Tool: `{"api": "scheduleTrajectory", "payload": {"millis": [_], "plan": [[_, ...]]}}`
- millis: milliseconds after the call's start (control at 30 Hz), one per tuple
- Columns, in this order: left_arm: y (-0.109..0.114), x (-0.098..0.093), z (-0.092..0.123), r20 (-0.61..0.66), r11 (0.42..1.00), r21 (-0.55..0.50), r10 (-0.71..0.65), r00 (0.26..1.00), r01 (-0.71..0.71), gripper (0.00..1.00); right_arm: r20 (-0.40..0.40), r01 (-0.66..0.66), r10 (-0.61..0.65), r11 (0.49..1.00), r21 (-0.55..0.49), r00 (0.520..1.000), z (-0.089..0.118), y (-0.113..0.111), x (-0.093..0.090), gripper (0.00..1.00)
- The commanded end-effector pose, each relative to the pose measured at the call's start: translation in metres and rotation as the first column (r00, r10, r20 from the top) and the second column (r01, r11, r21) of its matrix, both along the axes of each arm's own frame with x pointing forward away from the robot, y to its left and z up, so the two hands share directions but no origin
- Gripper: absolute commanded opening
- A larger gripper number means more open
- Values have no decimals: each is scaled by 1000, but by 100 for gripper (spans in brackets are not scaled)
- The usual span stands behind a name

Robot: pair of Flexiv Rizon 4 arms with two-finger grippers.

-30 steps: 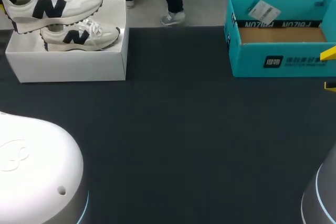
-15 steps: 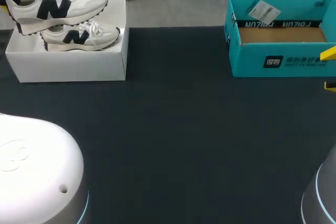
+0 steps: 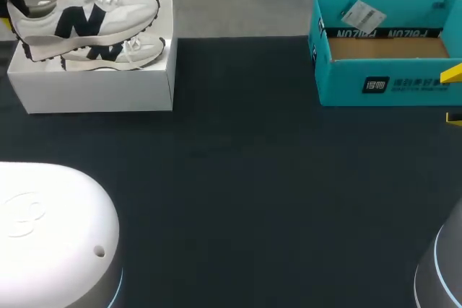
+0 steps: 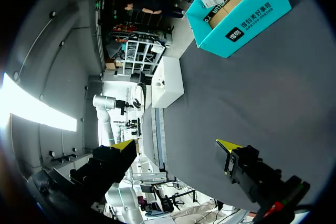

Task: Take the shoe out of the shoebox, open the shoe tongue, remove and reinsert the insole, then place the shoe into the shoebox

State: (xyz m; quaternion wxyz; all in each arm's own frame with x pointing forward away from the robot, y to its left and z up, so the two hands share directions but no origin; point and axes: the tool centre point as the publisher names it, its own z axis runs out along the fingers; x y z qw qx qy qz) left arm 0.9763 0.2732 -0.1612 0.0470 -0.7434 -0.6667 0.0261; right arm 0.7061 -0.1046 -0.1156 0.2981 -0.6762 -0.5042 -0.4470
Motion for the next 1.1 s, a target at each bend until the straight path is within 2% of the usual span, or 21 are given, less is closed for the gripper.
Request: {"api": "scheduleTrajectory", "payload": {"millis": [33,500,800,1100], "plan": [[-10,-30,5,62,1000,0,1,998,-1,0,0,3,-3,1000,-3,1000,0,0,-2,100],[-57,-87,10,46,1000,3,3,999,-3,0,0,3,-3,1000,-3,1000,0,0,-2,100],[-96,-120,6,30,1000,-6,-1,1000,1,0,0,3,-3,1000,-3,1000,0,0,-2,100],[-144,-159,7,38,1000,-1,-29,999,29,0,0,3,-3,1000,-3,1000,0,0,-2,100]]}}
